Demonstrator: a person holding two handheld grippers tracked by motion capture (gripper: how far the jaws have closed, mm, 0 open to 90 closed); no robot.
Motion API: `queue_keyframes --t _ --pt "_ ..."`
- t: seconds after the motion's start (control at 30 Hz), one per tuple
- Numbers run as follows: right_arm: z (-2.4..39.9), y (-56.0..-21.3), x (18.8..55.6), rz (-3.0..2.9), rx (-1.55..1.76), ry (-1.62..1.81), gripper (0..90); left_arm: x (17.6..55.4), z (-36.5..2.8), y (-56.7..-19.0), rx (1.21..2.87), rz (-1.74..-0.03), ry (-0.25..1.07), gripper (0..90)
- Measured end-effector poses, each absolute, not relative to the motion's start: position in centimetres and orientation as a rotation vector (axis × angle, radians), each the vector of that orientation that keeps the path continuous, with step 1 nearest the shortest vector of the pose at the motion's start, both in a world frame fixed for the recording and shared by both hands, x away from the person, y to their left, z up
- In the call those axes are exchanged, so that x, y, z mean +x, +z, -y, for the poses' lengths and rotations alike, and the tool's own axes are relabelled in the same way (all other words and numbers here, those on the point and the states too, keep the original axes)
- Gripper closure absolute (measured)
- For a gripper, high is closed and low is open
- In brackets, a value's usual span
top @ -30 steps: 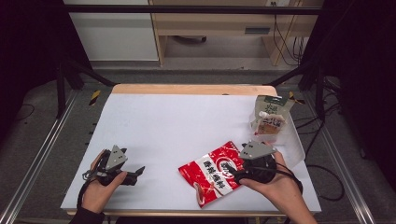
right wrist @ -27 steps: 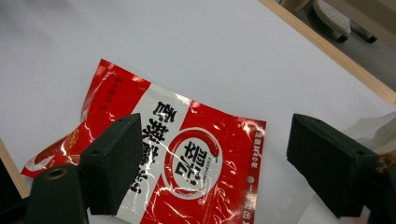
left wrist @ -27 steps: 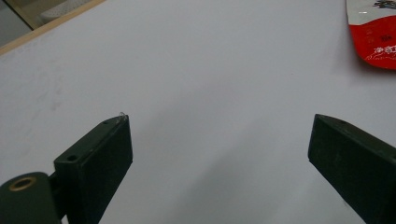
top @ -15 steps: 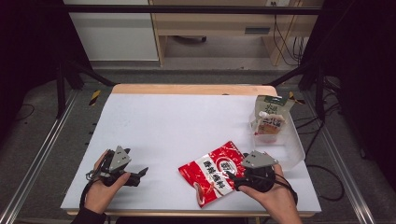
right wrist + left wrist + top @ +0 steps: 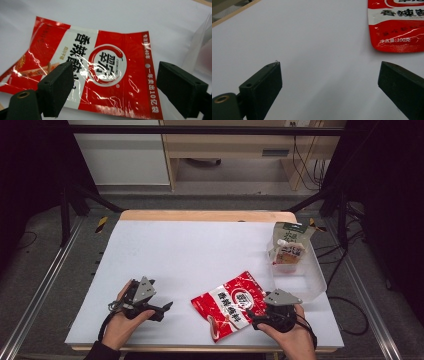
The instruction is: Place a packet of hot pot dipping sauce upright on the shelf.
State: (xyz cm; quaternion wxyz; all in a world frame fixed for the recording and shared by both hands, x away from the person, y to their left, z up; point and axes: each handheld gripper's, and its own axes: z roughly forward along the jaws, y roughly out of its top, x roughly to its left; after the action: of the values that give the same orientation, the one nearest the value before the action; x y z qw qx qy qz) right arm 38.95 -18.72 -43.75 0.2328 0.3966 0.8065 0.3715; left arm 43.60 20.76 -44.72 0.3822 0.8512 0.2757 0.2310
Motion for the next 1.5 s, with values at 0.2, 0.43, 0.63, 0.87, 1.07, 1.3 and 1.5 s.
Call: queue_keyframes --t 0.2,0.43,0.63,0.87,1.07,1.3,1.5 --pt "19.1 -44.7 38.5 -2.215 1.127 0.968 15.0 43.9 -18.2 -45.1 2.211 -0.642 0.569 6.0" --pt "20.0 -45.5 38.1 -2.216 1.216 0.944 14.4 43.3 -17.5 -45.8 2.255 -0.604 0.564 6.2" --pt "20.5 -45.9 38.2 -2.225 1.257 0.907 14.1 42.9 -17.5 -45.7 2.252 -0.599 0.576 6.1" --pt "21.1 -46.6 38.5 -2.250 1.308 0.862 14.3 42.9 -17.2 -45.9 2.256 -0.599 0.567 6.1" --pt "21.2 -47.0 39.0 -2.282 1.345 0.871 15.0 42.8 -17.1 -45.9 2.258 -0.592 0.564 6.1" --pt "21.1 -47.2 39.5 -2.303 1.360 0.919 16.0 42.8 -17.2 -45.9 2.255 -0.596 0.560 6.2" --pt "21.1 -46.7 39.6 -2.297 1.344 1.016 20.9 42.8 -17.2 -45.9 2.256 -0.596 0.564 6.2"
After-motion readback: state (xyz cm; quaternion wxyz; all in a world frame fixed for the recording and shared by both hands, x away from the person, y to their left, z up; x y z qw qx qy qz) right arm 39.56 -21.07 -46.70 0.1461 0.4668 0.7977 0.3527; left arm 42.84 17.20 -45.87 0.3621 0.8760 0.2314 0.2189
